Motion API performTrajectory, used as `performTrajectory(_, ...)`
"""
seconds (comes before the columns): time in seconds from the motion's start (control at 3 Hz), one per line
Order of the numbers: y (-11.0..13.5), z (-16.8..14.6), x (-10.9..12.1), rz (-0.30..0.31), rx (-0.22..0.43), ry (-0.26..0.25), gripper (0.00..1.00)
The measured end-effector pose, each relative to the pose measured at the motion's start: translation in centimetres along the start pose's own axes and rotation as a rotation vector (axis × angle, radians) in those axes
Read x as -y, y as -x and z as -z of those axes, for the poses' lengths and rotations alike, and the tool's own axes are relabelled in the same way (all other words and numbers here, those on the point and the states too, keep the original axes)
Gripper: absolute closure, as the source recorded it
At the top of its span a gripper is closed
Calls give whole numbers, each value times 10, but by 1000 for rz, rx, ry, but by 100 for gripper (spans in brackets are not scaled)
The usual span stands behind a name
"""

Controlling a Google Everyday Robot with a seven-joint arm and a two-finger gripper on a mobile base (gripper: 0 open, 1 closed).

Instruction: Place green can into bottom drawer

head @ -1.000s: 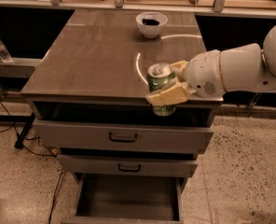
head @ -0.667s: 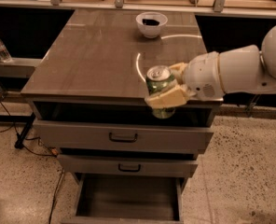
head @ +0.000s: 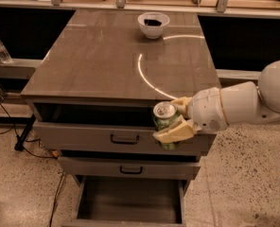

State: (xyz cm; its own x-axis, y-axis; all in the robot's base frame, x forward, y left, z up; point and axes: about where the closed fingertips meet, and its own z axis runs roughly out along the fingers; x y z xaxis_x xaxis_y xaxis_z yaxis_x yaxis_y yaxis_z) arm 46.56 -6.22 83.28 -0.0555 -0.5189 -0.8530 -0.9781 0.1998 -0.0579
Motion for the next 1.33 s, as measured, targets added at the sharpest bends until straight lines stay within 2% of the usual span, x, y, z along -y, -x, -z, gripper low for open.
performTrajectory(0.33, -46, -22, -18, 2, 25, 38, 100)
performTrajectory(0.67, -97, -32, -43, 2, 29, 48, 100)
performTrajectory(1.0, -102, -31, -48, 13, 20, 42, 100)
performTrajectory(1.33, -156, -28, -68, 47, -17, 12, 100)
